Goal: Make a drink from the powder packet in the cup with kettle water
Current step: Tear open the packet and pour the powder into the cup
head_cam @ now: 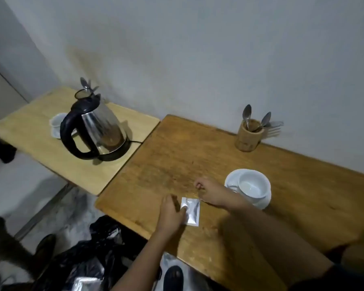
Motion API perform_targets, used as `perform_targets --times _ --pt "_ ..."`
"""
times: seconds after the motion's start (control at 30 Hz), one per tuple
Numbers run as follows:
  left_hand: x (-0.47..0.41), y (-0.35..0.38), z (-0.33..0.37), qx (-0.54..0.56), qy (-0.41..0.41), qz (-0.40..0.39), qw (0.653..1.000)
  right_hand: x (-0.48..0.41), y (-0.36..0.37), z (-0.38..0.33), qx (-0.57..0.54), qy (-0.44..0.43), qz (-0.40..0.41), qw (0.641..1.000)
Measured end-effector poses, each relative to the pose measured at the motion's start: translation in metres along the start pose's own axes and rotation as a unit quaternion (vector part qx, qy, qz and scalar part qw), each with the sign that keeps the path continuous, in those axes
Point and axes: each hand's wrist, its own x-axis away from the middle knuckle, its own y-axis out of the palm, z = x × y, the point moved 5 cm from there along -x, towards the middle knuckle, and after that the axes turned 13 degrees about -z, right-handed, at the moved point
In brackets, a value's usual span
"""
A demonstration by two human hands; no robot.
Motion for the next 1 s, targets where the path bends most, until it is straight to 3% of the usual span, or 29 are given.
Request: perform_targets --times 0.17,0.53,0.6,0.7,0.77,0.9,1.0 --pt "0.009 0.011 -0.017 0.015 -0.021 -0.002 1.0 -0.013 0.029 0.005 0.032 0.028 -0.054 0.998" --pt "0.003 0.017 -0.022 0.015 0.007 -0.032 0.999 -0.013 0.041 0.006 -0.048 0.039 -0.021 0.998" --pt "0.004 0.015 -0.022 0.062 0.005 -0.03 0.998 -0.008 0.036 0.0 -0.07 0.027 -0.023 0.997" --pt "0.009 0.009 -0.012 0.201 0.043 -0.046 0.978 0.006 0.018 -0.014 -0.073 0.006 -0.015 0.997" --pt "0.008 0.002 0.002 0.237 0.088 -0.07 0.965 0.018 0.0 -0.022 -0.063 -0.002 -0.005 0.998" --pt "0.001 -0.017 0.045 0.217 0.153 -0.15 0.952 0.042 -0.04 -0.042 0.016 -0.003 0.025 1.0" --pt "-0.006 -0.034 0.082 0.189 0.202 -0.15 0.949 0.061 -0.072 -0.061 0.051 -0.024 0.073 0.996"
